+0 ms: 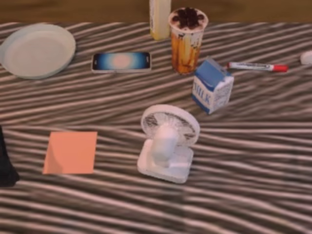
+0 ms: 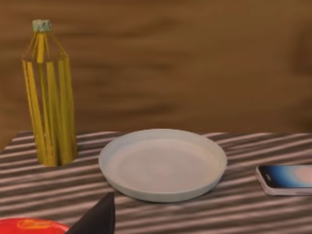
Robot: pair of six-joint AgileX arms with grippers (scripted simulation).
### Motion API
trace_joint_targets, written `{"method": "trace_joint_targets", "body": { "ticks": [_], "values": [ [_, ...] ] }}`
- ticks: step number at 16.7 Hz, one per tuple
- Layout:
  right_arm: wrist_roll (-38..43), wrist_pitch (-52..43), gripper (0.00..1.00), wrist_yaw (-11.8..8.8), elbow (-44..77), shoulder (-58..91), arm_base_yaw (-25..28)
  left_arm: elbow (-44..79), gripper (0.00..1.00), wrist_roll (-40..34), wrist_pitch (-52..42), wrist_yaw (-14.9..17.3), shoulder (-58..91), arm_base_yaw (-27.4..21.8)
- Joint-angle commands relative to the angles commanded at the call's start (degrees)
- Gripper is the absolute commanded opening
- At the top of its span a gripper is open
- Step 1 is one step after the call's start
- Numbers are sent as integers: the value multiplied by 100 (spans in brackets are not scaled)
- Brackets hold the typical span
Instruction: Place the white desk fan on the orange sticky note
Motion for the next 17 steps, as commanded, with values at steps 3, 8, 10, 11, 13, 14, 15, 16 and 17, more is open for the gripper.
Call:
{"method": "trace_joint_targets", "body": {
  "ticks": [3, 8, 10, 11, 13, 14, 15, 16, 17],
  "values": [
    [0, 0, 100, 0, 0, 0, 0, 41, 100, 24, -39, 5, 53, -20],
    [0, 0, 100, 0, 0, 0, 0, 936, 100, 513, -819, 61, 1114, -374],
    [0, 0, 100, 0, 0, 0, 0, 1590, 100, 855, -1352, 77, 1841, -601],
    [0, 0, 100, 0, 0, 0, 0, 1972, 100, 1051, -1654, 83, 2256, -728],
    [0, 0, 100, 0, 0, 0, 0, 2834, 100, 1493, -2319, 91, 3174, -1010],
    [0, 0, 100, 0, 0, 0, 0, 3304, 100, 1733, -2673, 94, 3665, -1162],
    [0, 0, 100, 0, 0, 0, 0, 3797, 100, 1983, -3039, 97, 4174, -1320],
    [0, 0, 100, 0, 0, 0, 0, 4313, 100, 2245, -3416, 100, 4701, -1485],
    [0, 0, 100, 0, 0, 0, 0, 4848, 100, 2516, -3800, 102, 5240, -1654]
  ]
}}
